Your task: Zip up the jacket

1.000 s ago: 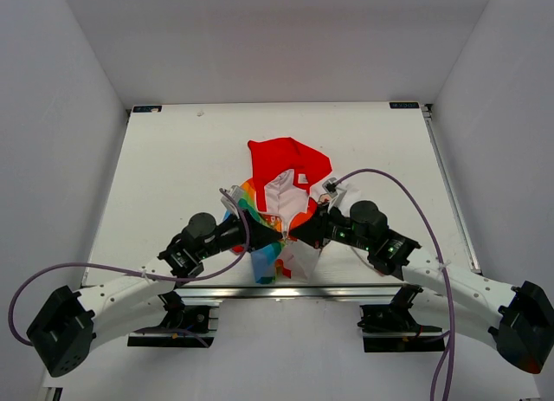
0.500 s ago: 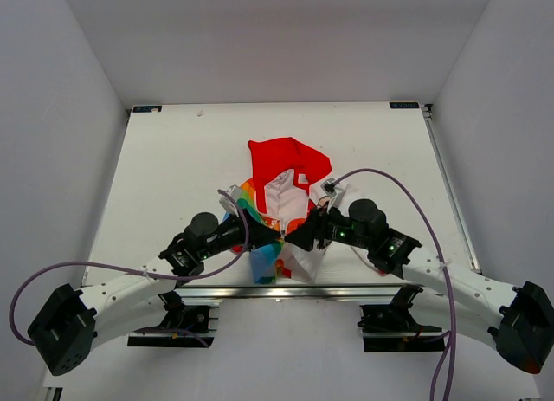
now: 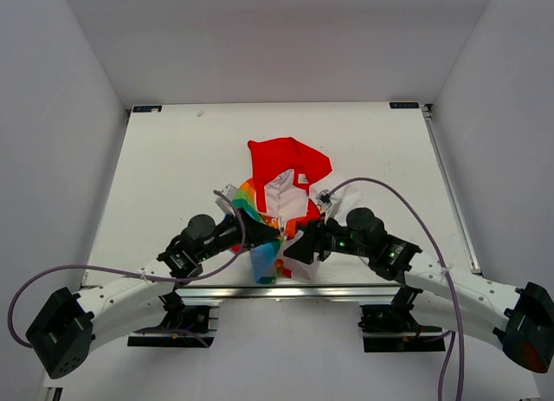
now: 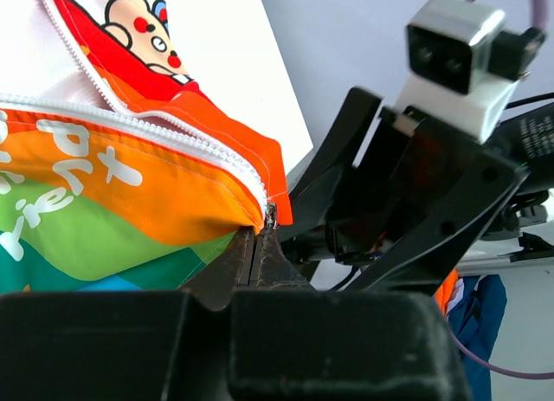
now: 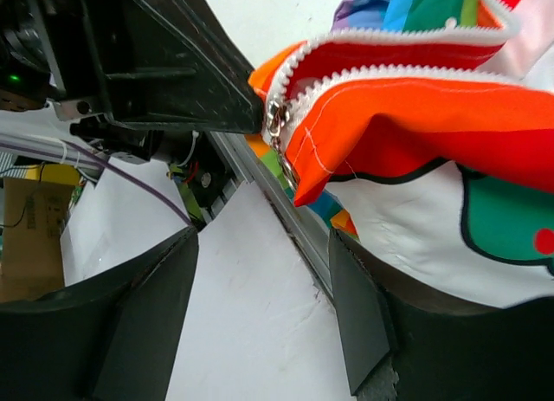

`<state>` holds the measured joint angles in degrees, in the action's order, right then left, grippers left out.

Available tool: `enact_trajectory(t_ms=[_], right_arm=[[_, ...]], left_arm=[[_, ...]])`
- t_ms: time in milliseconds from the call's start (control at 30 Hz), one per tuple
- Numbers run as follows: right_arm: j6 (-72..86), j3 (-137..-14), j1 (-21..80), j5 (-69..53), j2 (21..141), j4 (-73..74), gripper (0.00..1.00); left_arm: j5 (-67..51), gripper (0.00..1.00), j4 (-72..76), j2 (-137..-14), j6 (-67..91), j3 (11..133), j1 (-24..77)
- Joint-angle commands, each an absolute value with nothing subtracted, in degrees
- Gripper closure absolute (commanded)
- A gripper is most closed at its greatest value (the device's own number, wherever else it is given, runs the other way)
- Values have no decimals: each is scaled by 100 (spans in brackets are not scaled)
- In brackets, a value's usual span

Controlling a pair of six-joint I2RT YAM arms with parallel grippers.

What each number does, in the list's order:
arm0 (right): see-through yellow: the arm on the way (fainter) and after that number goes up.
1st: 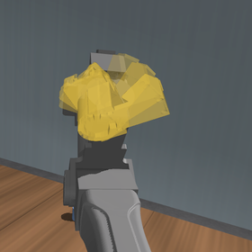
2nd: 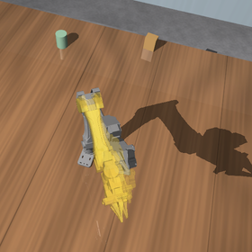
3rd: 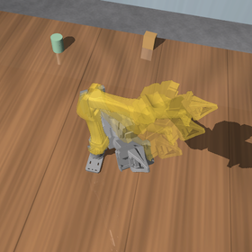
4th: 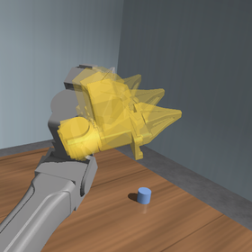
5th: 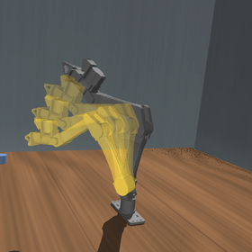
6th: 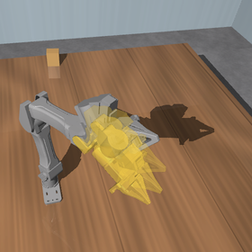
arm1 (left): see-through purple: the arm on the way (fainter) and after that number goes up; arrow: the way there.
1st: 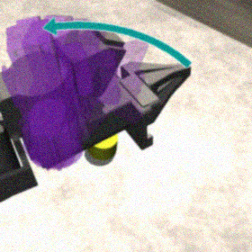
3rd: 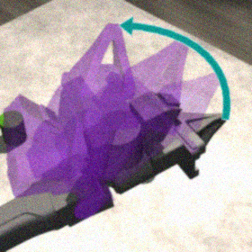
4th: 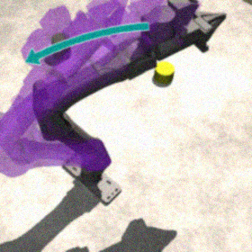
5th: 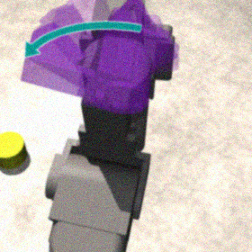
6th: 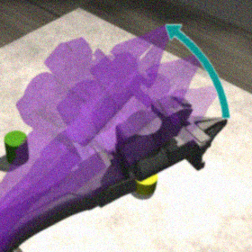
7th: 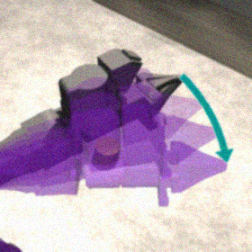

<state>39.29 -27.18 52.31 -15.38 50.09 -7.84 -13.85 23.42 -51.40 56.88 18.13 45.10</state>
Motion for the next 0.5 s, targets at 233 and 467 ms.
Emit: enact_trajectory(t_ms=[233,467], right_arm=[[4175,-2681,5484,-1028,5247,-1854,33],[4350,-2637,5546,-792,5440,-2205,35]], left_arm=[[-1178,100,2478,-4966,5757,1740,4491],[-1151,100,2540,-5062,5844,1837,4491]])
